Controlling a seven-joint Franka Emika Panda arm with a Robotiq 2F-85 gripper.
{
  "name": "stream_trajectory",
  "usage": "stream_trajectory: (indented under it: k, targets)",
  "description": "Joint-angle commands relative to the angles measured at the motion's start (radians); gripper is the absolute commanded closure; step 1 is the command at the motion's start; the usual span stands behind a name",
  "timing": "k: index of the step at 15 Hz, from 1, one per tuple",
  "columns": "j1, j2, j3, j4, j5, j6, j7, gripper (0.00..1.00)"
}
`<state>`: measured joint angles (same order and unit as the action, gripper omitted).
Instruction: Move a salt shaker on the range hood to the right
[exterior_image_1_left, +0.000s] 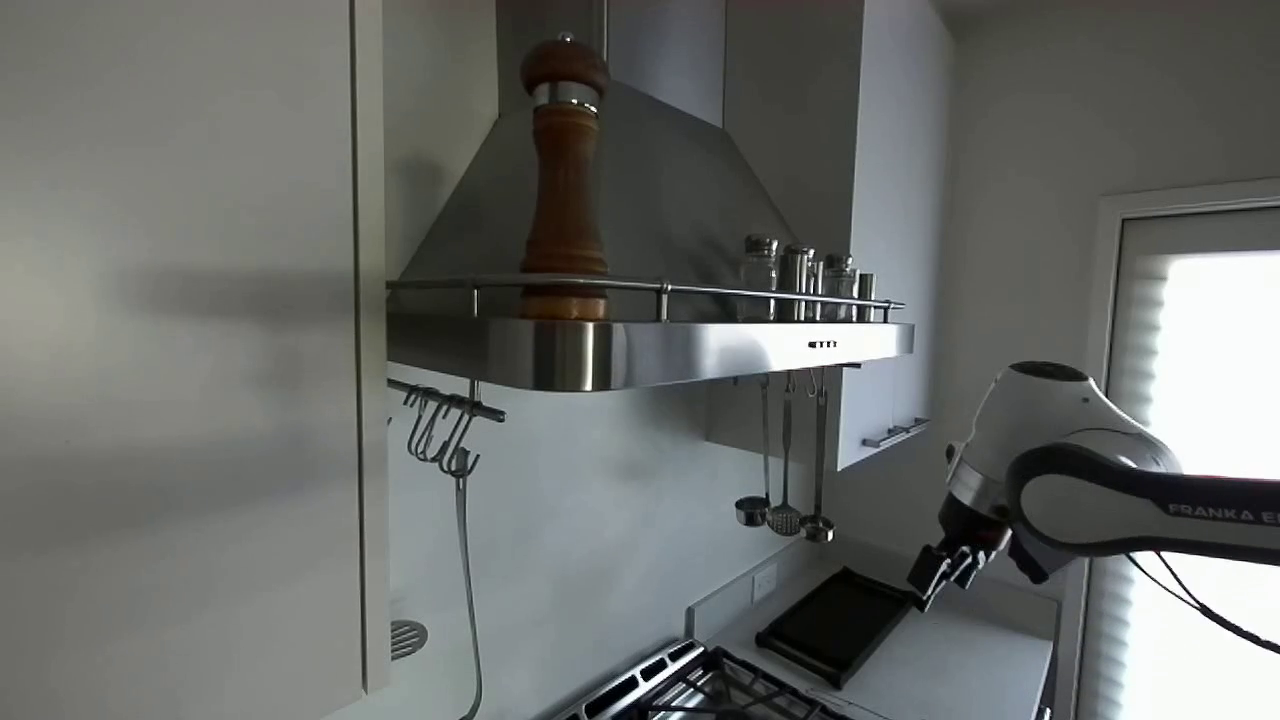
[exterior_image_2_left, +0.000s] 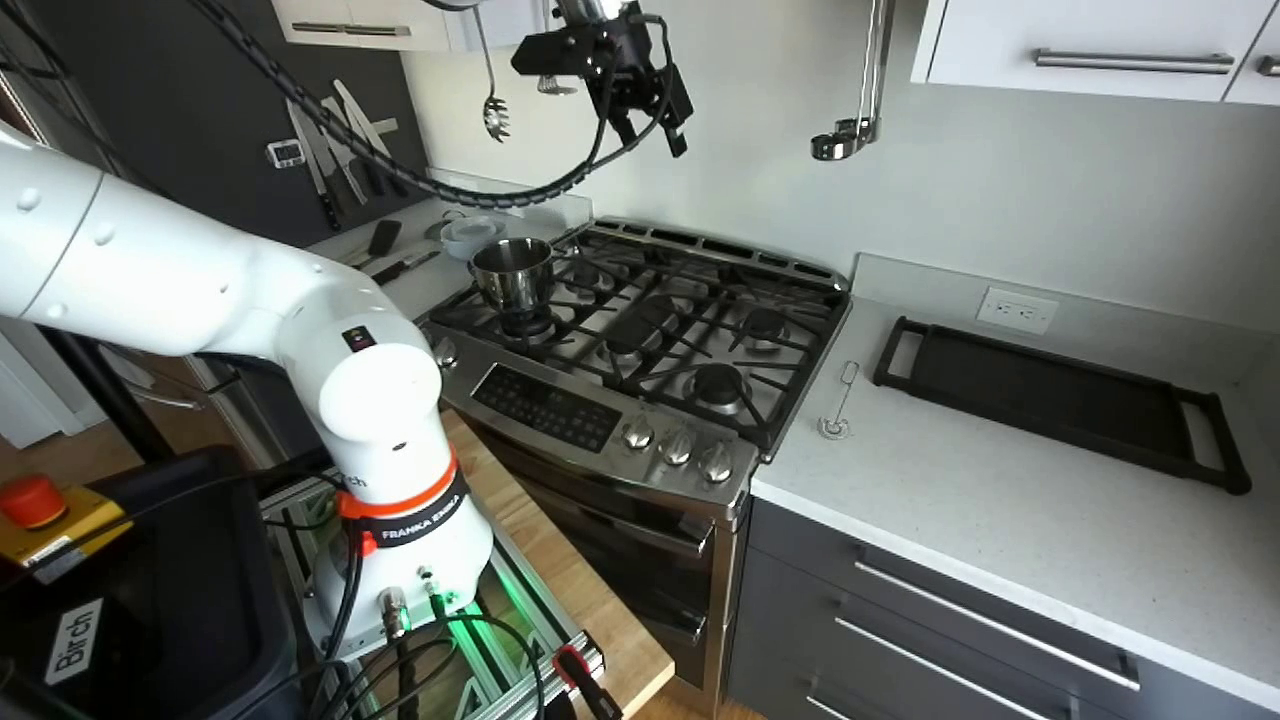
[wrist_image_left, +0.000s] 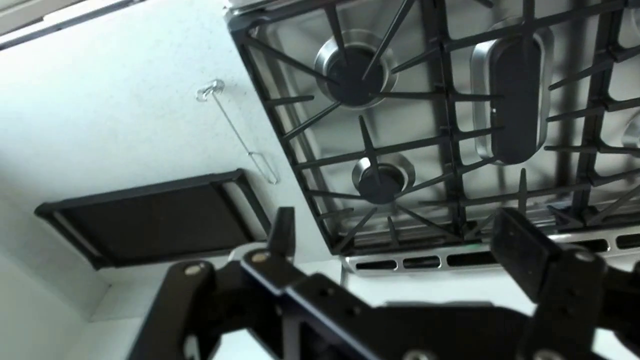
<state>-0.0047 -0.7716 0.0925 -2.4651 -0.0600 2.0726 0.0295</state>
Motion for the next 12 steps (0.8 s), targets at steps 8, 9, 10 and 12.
stream_trajectory:
  k: [8, 9, 10, 12]
  targets:
    - [0.014, 0.007, 0.010, 0.057, -0.050, -0.007, 0.006, 0.00]
    - [0.014, 0.007, 0.010, 0.057, -0.050, -0.007, 0.006, 0.00]
    - [0.008, 0.002, 0.009, 0.068, -0.059, -0.027, 0.001, 0.00]
    - [-0.006, -0.019, 0.006, 0.093, -0.083, -0.083, -0.010, 0.00]
